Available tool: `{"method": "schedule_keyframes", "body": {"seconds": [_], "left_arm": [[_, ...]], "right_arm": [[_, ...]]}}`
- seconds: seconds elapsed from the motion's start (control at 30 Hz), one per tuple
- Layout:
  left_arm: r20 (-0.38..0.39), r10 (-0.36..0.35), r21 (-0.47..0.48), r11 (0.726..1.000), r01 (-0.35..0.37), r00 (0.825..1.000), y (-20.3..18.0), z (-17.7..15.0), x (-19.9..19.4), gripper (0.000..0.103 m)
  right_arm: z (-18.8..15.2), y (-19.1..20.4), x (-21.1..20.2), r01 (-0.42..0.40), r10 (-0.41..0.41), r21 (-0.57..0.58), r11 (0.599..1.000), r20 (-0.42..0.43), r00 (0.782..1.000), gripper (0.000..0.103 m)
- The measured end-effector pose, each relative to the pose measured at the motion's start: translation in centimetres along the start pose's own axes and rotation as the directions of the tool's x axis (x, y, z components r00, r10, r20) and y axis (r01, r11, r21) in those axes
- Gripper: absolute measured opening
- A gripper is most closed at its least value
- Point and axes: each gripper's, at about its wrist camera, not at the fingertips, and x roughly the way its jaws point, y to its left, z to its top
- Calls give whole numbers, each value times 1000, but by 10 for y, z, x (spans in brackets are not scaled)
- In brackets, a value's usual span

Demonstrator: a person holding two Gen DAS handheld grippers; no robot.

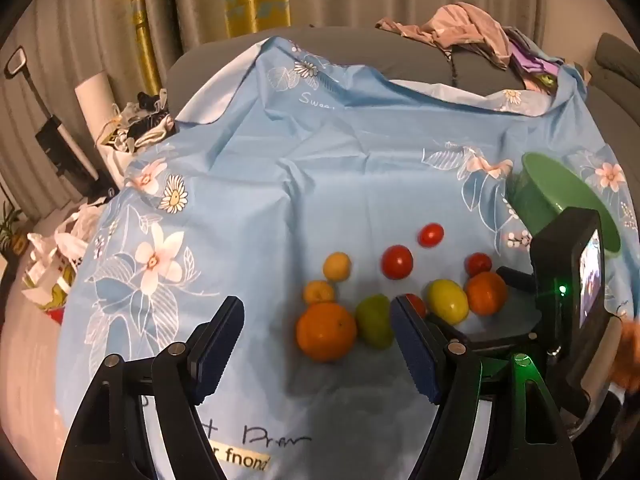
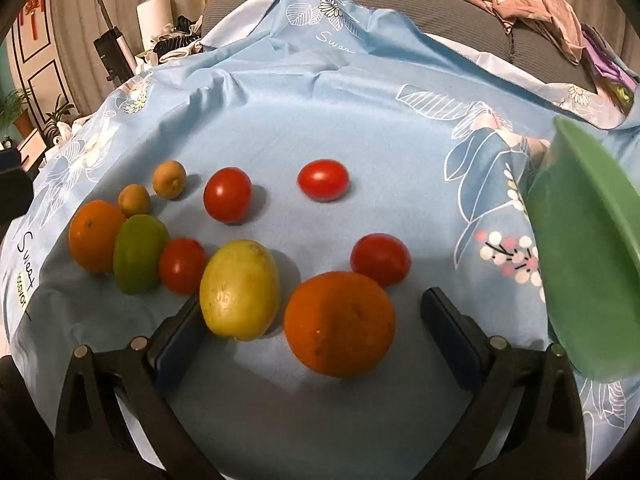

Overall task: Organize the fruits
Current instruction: 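Hold the green bowl with the left gripper and approach the fruits with the right gripper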

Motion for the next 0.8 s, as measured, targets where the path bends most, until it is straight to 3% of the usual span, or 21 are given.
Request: {"method": "schedule_keyframes", "body": {"seconds": [0.37,0.43,0.53,0.8], "left_arm": [[19,30,17,999,-30,999,-7,-13,-33,75],[27,38,23,999,-39,999,-5,-11,-39,75],[47,57,30,998,-59,997,-5,-10,-48,75],[108,86,59,994,-93,990,-5,0,-68,75]], "right_arm": [[5,4,4,7,-7,-12,1000,-23,1000,103],[9,1,-4,-44,45,23,999,-49,998,103],[15,-3,-37,-92,93,71,993,-12,996,103],[33,-4,-148,-91,92,-9,996,92,992,103]]}}
